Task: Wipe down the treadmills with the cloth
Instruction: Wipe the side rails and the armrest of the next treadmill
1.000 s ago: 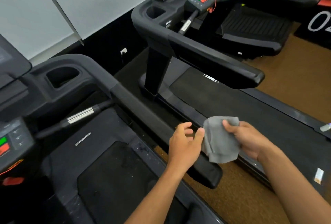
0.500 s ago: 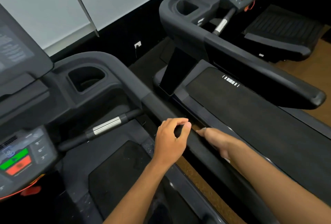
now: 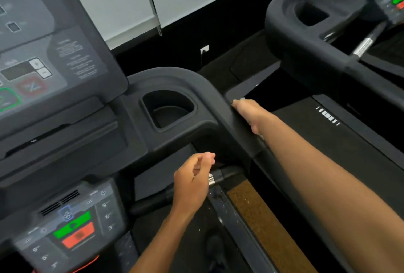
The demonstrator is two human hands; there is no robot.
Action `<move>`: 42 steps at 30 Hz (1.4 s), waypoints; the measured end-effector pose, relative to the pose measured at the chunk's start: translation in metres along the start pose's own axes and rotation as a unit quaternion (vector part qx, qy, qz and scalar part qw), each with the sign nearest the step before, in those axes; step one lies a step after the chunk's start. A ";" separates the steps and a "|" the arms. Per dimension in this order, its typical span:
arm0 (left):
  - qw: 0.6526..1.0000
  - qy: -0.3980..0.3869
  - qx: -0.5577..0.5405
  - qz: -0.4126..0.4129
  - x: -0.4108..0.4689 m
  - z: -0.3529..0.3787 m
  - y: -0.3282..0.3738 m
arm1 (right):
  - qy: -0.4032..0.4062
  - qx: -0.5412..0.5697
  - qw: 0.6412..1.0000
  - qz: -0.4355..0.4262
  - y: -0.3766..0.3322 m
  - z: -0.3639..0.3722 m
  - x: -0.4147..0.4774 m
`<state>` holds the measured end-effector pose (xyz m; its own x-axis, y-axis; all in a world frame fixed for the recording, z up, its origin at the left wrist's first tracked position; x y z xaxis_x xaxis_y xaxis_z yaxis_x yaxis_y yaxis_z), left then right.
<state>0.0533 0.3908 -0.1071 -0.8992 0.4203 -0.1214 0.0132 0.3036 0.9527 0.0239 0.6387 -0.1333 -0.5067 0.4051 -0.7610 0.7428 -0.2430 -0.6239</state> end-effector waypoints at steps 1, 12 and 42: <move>1.000 0.003 -0.006 -0.004 0.006 -0.007 -0.003 | 0.020 -0.021 0.999 -0.023 -0.010 0.006 0.002; 0.995 -0.013 -0.087 -0.038 0.019 -0.002 -0.011 | 0.181 -0.563 0.731 -0.341 0.090 0.016 -0.099; 0.986 0.085 -0.107 -0.095 -0.027 0.016 -0.022 | 0.082 -0.787 0.472 -0.390 0.063 0.057 -0.108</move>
<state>0.0840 0.3870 -0.1289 -0.9371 0.2189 -0.2720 -0.2384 0.1678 0.9566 0.1003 0.5291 -0.1004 -0.9494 -0.0752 -0.3050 -0.1706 0.9388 0.2993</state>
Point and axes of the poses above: each hand's wrist, its own x-axis towards the middle knuckle, its own z-axis out of the palm, y = z × x, the point moved 9 cm from there along x, towards the middle knuckle, and after that the axes turned 6 degrees about z, right-handed, at the moved point
